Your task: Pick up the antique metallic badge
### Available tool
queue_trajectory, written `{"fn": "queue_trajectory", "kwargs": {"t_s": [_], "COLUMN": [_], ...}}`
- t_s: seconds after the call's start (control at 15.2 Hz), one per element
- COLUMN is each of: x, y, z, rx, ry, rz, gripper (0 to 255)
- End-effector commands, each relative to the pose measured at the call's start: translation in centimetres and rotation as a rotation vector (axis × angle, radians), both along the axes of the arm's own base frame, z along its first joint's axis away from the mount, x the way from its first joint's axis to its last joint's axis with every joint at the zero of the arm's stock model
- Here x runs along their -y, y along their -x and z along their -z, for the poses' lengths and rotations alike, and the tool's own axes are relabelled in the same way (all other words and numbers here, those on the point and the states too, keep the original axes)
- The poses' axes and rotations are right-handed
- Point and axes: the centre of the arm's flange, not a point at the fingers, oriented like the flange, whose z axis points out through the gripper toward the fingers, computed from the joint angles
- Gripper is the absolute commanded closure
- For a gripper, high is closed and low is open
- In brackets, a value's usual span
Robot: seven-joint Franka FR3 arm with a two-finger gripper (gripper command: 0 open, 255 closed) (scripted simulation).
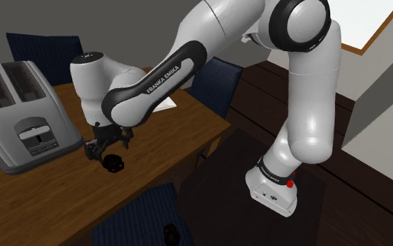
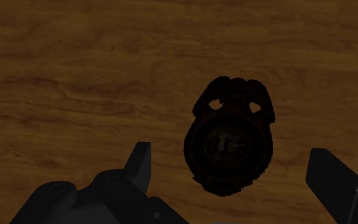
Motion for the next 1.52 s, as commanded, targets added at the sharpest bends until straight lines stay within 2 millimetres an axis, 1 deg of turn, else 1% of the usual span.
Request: {"fn": "queue_trajectory", "kwargs": {"t_s": [0.0, 0.4, 0.53, 0.59, 1.19, 1.45], "x": [-0.7, -0.7, -0.7, -0.6, -0.7, -0.7], "y": [-0.6, -0.6, -0.6, -0.5, -0.6, -0.6], "z": [1.4, 4.6, 4.9, 4.9, 4.9, 2.8], "rx": [0.001, 0.001, 0.001, 0.001, 0.001, 0.001], "ry": [0.004, 0.004, 0.004, 0.004, 0.004, 0.004], "rz": [0.004, 0.004, 0.004, 0.004, 0.004, 0.004], "gripper": [0, 0, 0, 255, 255, 255]}}
